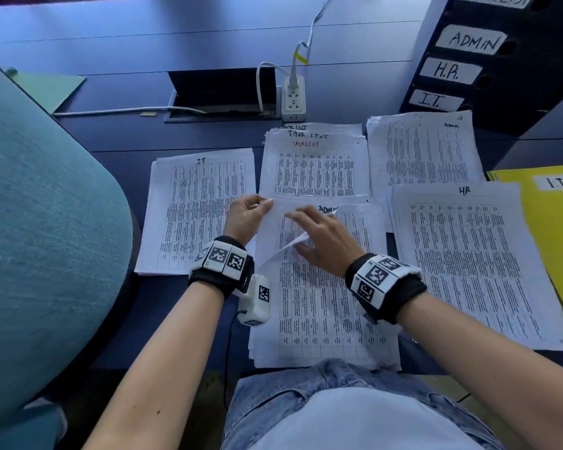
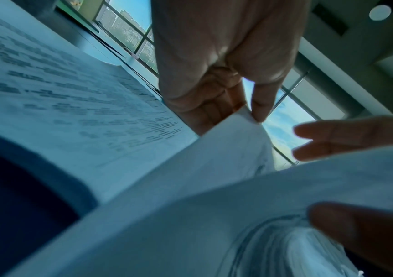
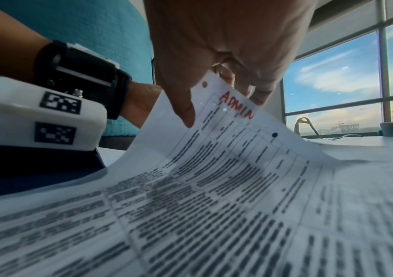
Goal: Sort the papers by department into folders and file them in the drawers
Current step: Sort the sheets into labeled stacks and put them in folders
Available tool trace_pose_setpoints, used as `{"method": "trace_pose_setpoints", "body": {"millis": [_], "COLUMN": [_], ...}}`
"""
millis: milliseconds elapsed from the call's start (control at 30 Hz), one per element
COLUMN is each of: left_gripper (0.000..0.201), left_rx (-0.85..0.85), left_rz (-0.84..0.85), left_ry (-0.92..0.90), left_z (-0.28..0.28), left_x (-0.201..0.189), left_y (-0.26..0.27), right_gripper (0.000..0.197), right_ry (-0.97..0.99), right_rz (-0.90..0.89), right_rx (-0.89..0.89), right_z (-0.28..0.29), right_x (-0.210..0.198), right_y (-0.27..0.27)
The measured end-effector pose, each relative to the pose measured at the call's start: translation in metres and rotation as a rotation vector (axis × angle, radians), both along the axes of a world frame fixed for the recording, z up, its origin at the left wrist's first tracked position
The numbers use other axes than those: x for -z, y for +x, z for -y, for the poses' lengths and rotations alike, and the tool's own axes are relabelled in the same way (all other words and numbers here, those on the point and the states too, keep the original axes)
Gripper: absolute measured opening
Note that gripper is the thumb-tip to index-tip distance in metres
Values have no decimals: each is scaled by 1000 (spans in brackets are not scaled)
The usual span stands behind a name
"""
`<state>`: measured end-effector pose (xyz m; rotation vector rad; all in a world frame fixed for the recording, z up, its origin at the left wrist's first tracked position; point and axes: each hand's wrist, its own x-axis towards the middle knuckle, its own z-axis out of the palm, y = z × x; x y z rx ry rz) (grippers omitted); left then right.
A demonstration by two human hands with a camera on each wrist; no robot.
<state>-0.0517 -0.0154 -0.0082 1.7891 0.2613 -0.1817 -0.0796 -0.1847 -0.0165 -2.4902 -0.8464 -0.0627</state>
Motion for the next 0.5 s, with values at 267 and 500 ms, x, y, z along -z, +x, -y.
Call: {"method": "trace_pose_setpoints", "body": {"millis": [267,500], "left_gripper": [20,22], "left_rx": [21,46], "left_rz": [-177,-353], "left_ry": [-145,-342], "left_z": [6,7], "left_x": [-22,-30], "left_y": [7,5], "right_gripper": [62,56], "right_ry": [-58,18], "right_rz": [-15,8], "right_rx": [47,79], "right_z": [-2,-3], "right_x": [-9,-9], "right_y": [14,11]}}
